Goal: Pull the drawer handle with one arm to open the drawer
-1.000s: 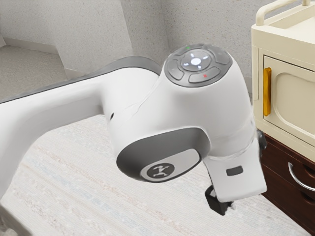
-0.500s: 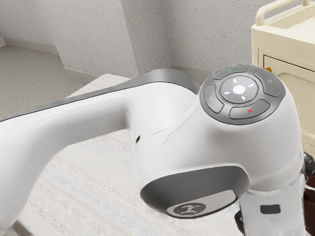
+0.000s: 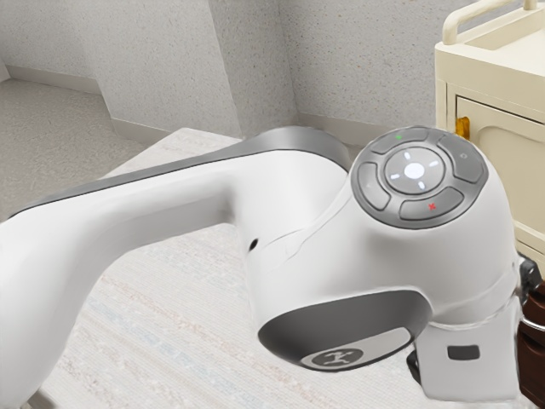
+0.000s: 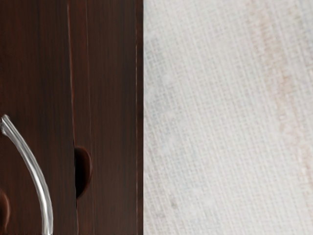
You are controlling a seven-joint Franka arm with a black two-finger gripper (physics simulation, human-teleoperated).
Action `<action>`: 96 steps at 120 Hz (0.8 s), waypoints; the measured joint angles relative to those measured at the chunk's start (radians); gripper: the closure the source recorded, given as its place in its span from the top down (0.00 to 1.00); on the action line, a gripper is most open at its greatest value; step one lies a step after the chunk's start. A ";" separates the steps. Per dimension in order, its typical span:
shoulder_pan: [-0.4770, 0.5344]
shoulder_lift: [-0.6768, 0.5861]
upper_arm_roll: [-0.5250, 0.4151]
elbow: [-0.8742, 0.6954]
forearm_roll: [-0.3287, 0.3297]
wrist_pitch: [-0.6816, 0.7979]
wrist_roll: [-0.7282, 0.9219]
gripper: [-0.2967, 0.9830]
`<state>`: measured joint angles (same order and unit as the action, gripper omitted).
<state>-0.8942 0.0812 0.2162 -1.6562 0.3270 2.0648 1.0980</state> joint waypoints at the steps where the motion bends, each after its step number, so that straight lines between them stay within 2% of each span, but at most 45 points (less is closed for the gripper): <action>1: 0.001 0.001 0.000 0.000 0.000 0.003 0.000 0.77; 37: -0.050 0.016 0.000 -0.015 0.000 0.085 0.006 0.77; 96: -0.019 0.056 0.012 -0.016 -0.005 0.150 0.009 0.77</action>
<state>-0.9132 0.1372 0.2280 -1.6725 0.3218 2.2148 1.1071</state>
